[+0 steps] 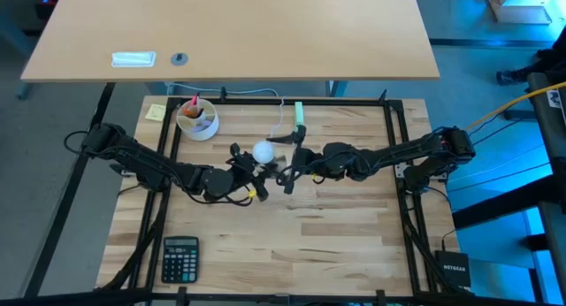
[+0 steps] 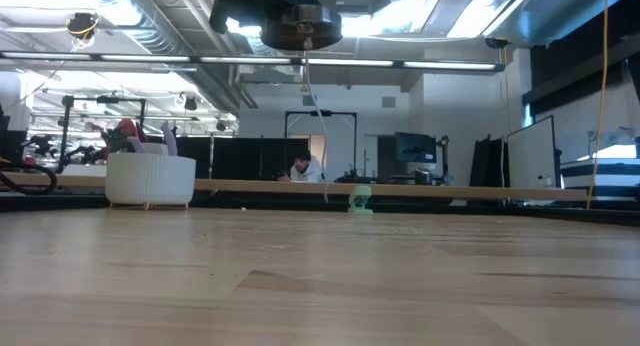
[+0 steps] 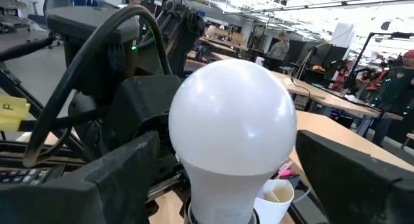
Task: Screw lightbulb
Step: Remove the lightbulb from the lamp socket
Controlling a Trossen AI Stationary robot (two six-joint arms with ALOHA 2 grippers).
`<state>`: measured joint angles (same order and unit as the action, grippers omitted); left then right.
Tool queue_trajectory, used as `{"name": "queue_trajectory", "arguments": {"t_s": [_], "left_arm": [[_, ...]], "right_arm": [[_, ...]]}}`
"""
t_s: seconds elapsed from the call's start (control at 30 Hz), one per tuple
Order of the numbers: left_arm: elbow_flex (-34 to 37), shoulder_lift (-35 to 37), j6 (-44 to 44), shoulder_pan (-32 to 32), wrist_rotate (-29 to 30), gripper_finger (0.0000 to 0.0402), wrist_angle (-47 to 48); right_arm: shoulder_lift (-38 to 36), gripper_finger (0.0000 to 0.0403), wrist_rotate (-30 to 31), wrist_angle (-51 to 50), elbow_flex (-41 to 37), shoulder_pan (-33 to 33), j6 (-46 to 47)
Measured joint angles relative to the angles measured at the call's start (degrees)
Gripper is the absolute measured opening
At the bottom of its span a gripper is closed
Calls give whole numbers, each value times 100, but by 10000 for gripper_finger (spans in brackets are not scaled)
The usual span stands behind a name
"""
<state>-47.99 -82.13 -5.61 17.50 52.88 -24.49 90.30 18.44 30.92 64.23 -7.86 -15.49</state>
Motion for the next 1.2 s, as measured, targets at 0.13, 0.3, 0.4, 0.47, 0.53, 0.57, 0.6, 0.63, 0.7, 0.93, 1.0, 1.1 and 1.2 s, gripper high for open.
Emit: {"name": "queue_trajectory", "arguments": {"t_s": [0.13, 0.3, 0.4, 0.47, 0.53, 0.57, 0.6, 0.63, 0.7, 0.93, 1.0, 1.1, 1.2], "left_arm": [[0, 0, 28, 0, -109, 166, 0], [0, 0, 182, -2, -388, 166, -28], [0, 0, 299, 12, -432, 167, -9], [0, 0, 392, 29, -547, 167, -12], [6, 5, 488, 31, -794, 167, -9], [9, 24, 535, 37, -958, 167, -2], [9, 42, 590, 37, -1145, 167, -8], [9, 50, 621, 37, -1348, 167, -23], [9, 79, 723, 39, -1745, 167, 4], [2, 72, 838, 15, -3591, 167, -87], [-4, 72, 800, 7, -3901, 167, -105], [-2, 63, 779, 12, -4112, 167, -94], [-2, 63, 776, 12, -4113, 167, -94]], "right_arm": [[0, 293, -3, 23, 0, 0, 1], [0, 233, -161, -30, 0, -4, -48], [0, 233, -327, -69, 0, 0, -81], [-2, 233, -537, -85, 0, 0, -83], [-11, 233, -707, -165, 0, 0, -54], [-37, 233, -790, -217, 0, -2, -18], [-67, 234, -893, -260, 0, -8, 0], [-107, 235, -1032, -337, 0, -11, 30], [-184, 236, -1448, -494, 0, -8, 195], [-176, 236, -3396, -451, 47, 3, 969], [-129, 236, -3807, -450, 81, 16, 1077], [-98, 236, -4120, -438, 83, 16, 1094], [-90, 237, -4122, -413, 87, 12, 1089]]}}
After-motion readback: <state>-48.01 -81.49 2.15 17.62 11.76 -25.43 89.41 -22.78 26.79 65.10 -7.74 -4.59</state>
